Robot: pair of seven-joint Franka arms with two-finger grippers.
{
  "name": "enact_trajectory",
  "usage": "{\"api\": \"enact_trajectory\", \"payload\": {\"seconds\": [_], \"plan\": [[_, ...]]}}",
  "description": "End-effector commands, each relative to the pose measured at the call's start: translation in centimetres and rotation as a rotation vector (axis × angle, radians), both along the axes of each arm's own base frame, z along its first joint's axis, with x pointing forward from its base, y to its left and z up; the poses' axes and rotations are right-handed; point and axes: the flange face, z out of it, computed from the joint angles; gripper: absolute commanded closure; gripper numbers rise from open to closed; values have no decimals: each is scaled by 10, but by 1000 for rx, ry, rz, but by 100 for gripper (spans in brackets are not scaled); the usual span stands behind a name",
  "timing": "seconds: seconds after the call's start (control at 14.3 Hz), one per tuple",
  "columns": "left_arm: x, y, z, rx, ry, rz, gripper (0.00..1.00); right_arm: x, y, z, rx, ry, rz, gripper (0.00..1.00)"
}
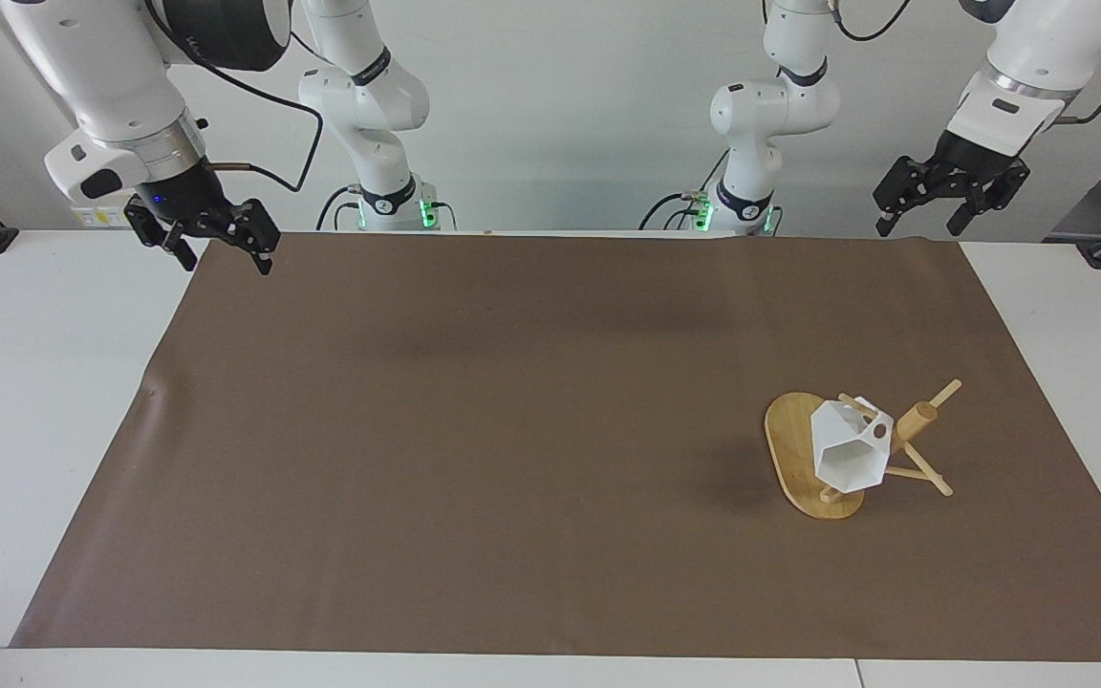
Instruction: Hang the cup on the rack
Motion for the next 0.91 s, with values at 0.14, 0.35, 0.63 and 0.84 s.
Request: {"api": "enact_trajectory", "payload": {"seconds": [0.14, 0.35, 0.63, 0.84], "plan": [[-3, 2, -8, 15, -26, -9, 0, -3, 0, 2, -4, -3, -19, 0], [-8, 2, -19, 18, -43, -8, 0, -4, -1, 2, -4, -3, -21, 0], [-9, 1, -23, 19, -35, -11, 0, -3, 0, 2, -4, -3, -19, 0], [-9, 1, -23, 19, -34, -11, 0, -3, 0, 2, -4, -3, -19, 0]]}}
